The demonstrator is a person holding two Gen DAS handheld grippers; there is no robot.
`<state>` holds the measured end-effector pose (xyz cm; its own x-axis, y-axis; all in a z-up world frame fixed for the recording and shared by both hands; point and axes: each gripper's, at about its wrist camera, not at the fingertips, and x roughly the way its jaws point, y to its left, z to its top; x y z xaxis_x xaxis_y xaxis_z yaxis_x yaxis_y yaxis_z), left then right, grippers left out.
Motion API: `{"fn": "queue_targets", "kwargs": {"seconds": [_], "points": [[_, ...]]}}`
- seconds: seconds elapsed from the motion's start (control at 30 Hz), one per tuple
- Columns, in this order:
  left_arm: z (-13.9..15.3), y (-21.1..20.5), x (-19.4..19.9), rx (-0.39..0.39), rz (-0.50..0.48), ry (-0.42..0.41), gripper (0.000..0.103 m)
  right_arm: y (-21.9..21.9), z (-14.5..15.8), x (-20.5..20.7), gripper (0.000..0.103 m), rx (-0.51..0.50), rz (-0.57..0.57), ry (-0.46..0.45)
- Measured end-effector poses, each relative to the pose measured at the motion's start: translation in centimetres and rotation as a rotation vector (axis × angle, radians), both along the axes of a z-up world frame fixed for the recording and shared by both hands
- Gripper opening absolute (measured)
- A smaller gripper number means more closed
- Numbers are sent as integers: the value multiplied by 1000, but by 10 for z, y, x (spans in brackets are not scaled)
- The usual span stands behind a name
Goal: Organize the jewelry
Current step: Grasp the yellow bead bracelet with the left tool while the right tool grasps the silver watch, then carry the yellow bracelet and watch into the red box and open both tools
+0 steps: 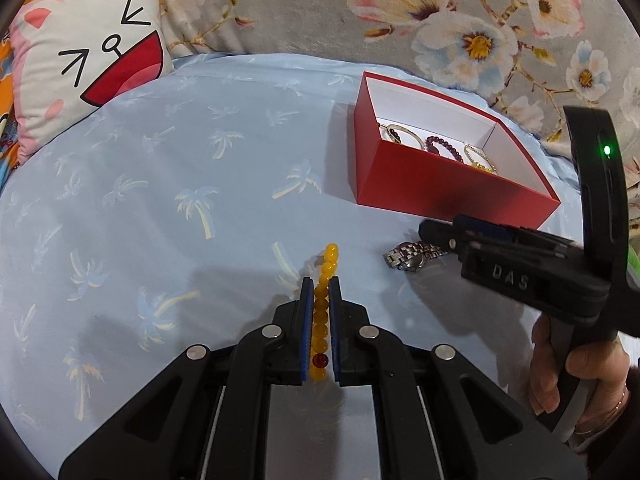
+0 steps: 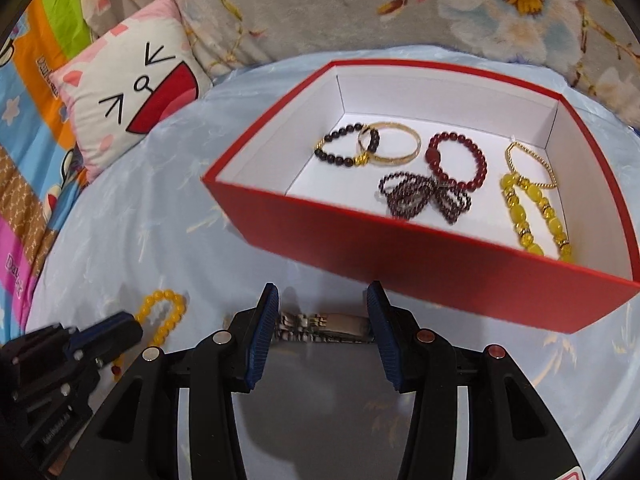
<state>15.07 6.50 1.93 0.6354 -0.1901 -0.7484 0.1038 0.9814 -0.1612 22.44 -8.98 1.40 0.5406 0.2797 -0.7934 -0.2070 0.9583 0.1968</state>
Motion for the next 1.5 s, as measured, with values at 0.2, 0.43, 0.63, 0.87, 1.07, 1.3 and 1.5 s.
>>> {"fn": "queue_targets", "kwargs": {"seconds": [0.2,0.43,0.63,0.87,1.07,1.3,1.5], "points": [[-3,-2,3,3,8,9,7,-2,-1,-39,44,-12,20,4],[-5,-6,7,1,14,18,7,6,-1,-60,44,-44,35,-22],[-4,-8,6,8,11,20,7,5,-2,-50,20,-63,13,-32],[2,-12,3,6,-2,6,7,-1,11,-67,11,-10,2,-59],[17,-16,-5,-1,-12,-20,7,-17,44,-87,11,42,-38,-131],[28,-24,-14,-3,-30,-39,7,-48,63,-110,11,82,-119,-157],[39,-36,-22,-13,-69,-53,7,-77,79,-131,11,127,-182,-184]]}}
